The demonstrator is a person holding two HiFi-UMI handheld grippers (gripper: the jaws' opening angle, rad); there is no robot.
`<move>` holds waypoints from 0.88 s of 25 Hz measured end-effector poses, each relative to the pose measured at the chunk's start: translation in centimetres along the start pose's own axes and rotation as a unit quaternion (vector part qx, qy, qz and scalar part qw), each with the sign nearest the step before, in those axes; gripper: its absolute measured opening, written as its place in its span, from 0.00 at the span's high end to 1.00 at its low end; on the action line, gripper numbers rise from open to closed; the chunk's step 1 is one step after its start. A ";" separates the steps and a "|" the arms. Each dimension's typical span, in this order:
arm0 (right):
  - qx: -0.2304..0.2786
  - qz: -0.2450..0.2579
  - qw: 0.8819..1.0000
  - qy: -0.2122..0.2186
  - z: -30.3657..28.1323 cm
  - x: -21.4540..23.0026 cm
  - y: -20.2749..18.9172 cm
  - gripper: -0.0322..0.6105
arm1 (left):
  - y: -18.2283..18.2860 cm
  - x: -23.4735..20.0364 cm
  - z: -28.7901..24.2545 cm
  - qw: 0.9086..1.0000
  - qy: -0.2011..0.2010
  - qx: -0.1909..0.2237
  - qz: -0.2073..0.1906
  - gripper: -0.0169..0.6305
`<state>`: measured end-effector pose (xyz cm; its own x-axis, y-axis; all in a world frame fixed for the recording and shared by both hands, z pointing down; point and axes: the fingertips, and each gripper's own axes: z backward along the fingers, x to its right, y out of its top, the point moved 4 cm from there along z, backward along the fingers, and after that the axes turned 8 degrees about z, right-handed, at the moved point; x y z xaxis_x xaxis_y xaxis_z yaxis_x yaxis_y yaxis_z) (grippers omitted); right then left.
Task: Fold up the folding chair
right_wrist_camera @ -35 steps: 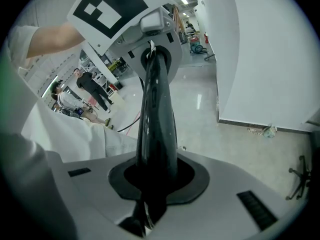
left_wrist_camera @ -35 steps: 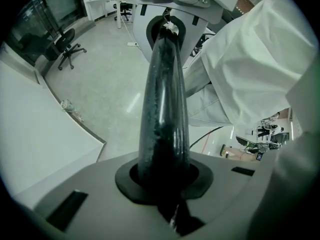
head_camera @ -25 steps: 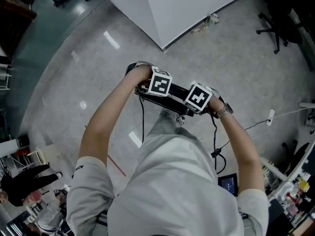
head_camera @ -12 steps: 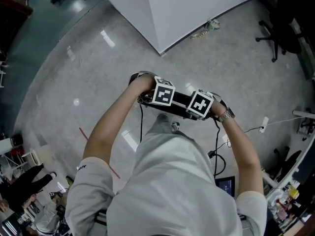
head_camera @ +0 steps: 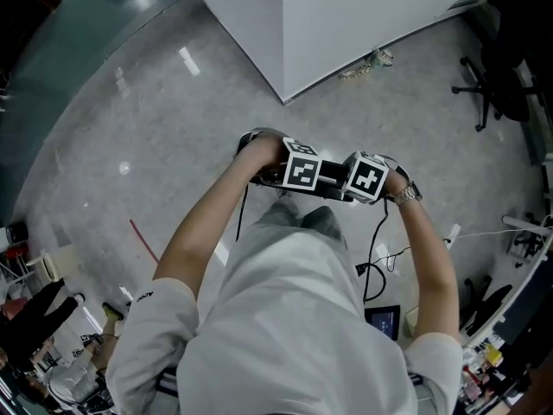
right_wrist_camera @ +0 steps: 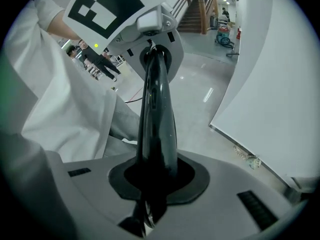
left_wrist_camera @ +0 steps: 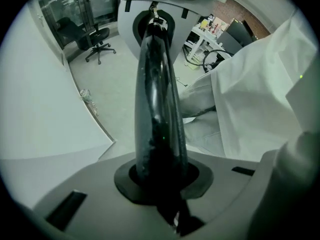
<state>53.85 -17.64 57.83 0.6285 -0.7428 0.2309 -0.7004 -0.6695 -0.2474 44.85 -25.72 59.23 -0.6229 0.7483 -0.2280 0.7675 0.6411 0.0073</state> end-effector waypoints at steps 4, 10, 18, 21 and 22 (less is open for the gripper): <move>-0.006 0.023 1.000 0.005 0.3 2.1 0.7 0.86 | -0.5 -1.4 0.4 1.000 -0.003 0.007 0.015 0.89; -0.018 0.050 0.999 0.010 1.0 4.6 0.6 0.86 | -0.3 -3.1 0.9 0.999 -0.003 0.013 0.042 0.89; -0.028 0.087 0.996 0.024 2.3 9.1 0.3 0.85 | 0.4 -6.8 1.8 0.996 -0.002 0.022 0.084 0.89; -0.032 0.110 0.993 0.031 2.7 11.1 0.4 0.86 | 0.6 -8.4 2.0 0.995 -0.002 0.027 0.099 0.89; -0.034 0.117 0.992 0.034 2.8 11.9 0.3 0.85 | 0.8 -9.0 2.0 0.994 -0.001 0.029 0.103 0.89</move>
<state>62.03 -26.67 57.83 0.4224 -0.8745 0.2385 -0.8474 -0.4744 -0.2384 51.38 -32.26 59.30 -0.4507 0.8625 -0.2302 0.8865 0.4627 -0.0024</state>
